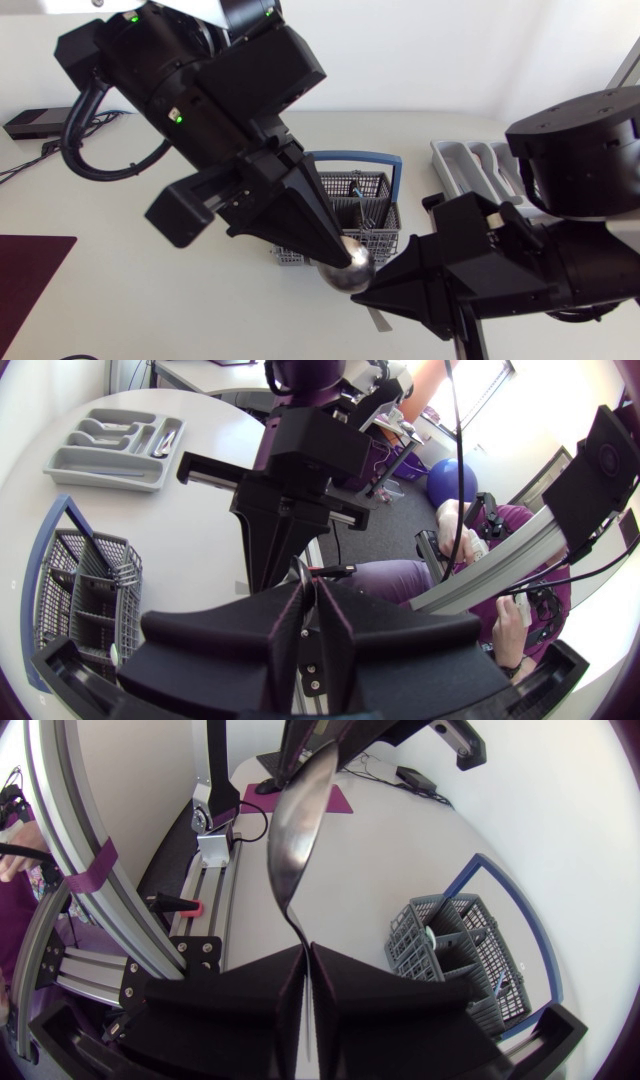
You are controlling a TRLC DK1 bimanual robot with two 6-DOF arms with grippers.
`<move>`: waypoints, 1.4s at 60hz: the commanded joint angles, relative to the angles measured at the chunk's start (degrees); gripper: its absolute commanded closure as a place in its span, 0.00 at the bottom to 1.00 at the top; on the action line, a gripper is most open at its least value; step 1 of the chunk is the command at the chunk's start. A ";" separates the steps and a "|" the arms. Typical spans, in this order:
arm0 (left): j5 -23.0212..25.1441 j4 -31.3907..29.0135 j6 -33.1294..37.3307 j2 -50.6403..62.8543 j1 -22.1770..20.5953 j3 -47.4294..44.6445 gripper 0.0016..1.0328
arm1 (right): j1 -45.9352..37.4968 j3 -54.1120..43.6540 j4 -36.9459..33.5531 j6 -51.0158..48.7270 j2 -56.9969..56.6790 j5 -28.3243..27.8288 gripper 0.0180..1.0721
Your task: Sort the cutlery from the basket into the organizer compartments.
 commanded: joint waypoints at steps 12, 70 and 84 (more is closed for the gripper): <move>2.29 -0.54 0.96 -1.10 0.92 -0.46 0.63 | 0.36 -3.14 -0.97 1.89 -0.32 1.05 0.95; -35.94 42.17 -27.61 -3.47 0.92 -9.87 0.28 | -42.18 2.13 -3.17 -10.42 0.21 7.20 0.95; -47.63 49.91 -27.08 -4.44 -2.69 -17.60 0.28 | -53.96 7.23 8.08 -5.41 14.10 11.77 0.95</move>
